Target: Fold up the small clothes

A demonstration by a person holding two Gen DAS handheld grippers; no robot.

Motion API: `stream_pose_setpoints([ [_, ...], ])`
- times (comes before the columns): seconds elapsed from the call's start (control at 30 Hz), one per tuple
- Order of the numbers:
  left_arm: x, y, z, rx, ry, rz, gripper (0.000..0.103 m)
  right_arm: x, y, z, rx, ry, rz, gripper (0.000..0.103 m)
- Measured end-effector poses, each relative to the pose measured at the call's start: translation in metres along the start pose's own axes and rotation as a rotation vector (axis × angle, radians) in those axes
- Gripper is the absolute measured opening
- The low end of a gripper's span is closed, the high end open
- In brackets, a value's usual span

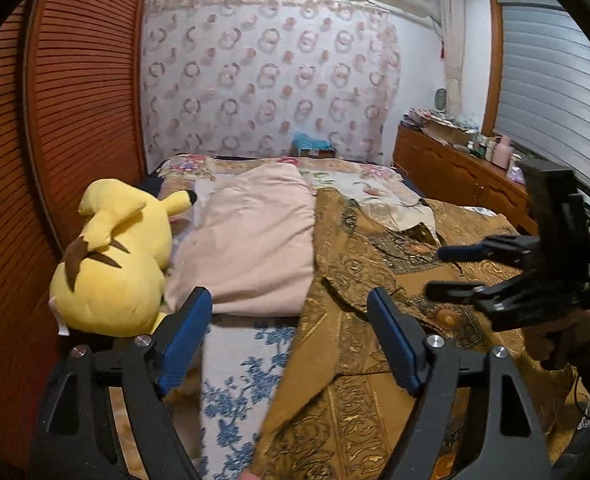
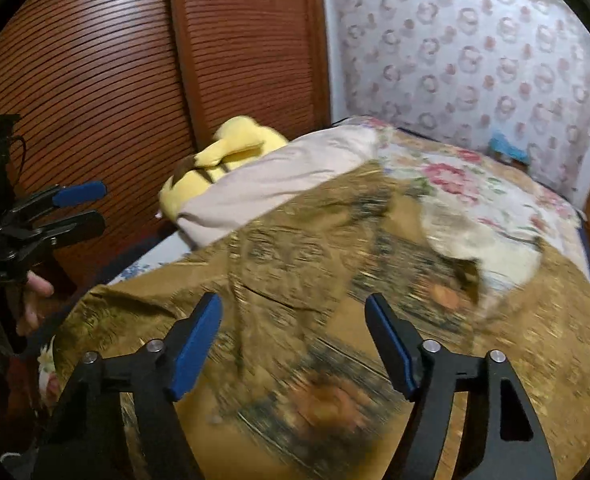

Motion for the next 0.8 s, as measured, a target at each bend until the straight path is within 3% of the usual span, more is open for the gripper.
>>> stream_pose_setpoints([
  [0.17, -0.008, -0.015, -0.002, 0.023, -0.007, -0.026, 0.081, 0.002, -0.013, 0.046, 0.04, -0.067, -0.036, 0.062],
  [0.33, -0.019, -0.024, 0.003, 0.032, -0.03, -0.042, 0.081, 0.009, -0.021, 0.08, 0.051, -0.125, -0.065, 0.061],
  [0.43, -0.024, -0.025, 0.006, 0.034, -0.039, -0.045, 0.081, 0.011, -0.021, 0.095, 0.012, -0.152, -0.091, 0.06],
  [0.63, -0.03, -0.021, 0.01, 0.031, -0.052, -0.035, 0.081, 0.01, -0.011, 0.108, -0.019, -0.156, -0.094, 0.038],
  [0.7, -0.031, -0.018, 0.011, 0.028, -0.054, -0.032, 0.081, 0.007, -0.007, 0.101, -0.016, -0.144, -0.092, 0.018],
  [0.8, -0.031, -0.014, 0.012, 0.022, -0.056, -0.028, 0.081, 0.008, 0.002, 0.091, -0.02, -0.111, -0.075, 0.009],
])
Point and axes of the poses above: each gripper's, at about its wrist camera, not at the fingertips, and z roughly the way its jaws point, y to its right, x to its top, the point moved 9 cm from there along z, roughly the way its jaws point, and after that the axes turned 3 degrees about -y, right-handed, at the moved point
